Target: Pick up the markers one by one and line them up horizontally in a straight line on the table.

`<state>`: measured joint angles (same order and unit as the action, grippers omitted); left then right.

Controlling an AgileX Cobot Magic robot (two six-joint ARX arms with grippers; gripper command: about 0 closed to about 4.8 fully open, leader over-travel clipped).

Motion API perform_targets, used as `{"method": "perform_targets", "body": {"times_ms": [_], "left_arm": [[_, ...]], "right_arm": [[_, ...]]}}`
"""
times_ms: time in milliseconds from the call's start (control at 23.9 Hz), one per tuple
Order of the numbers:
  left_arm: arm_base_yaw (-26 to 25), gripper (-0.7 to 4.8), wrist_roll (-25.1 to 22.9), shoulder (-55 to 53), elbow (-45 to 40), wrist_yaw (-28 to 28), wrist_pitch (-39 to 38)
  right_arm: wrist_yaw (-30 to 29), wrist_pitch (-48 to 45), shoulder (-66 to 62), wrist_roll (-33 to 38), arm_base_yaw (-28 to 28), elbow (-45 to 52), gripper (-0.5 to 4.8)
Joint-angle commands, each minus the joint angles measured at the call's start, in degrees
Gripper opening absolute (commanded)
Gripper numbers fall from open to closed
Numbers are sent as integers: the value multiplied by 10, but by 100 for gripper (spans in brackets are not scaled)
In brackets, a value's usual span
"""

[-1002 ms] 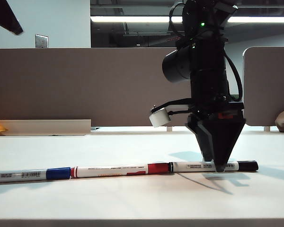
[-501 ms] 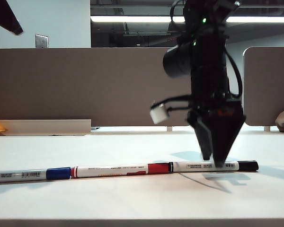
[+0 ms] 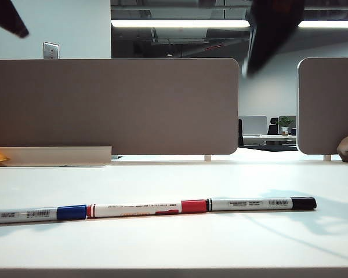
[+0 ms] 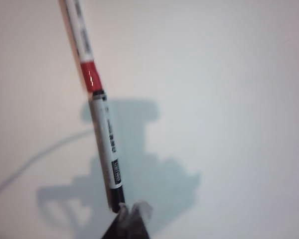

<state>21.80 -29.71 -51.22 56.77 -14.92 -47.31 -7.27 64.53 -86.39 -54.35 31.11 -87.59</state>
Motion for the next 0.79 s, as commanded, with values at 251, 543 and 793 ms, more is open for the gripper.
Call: {"method": "perform_targets", "body": {"times_ms": [251,543,793], "left_arm": [[0,-6,95,82,0,-10,92],[0,-6,169,207,0,15,155],[0,-6,192,250,-28,23,132]], "right_arm": [[-133,-115,200,178,1,0,-6],[-133,-248,355,290,1,131,-6],[-78,-429,530,356,0,348,-6]]}}
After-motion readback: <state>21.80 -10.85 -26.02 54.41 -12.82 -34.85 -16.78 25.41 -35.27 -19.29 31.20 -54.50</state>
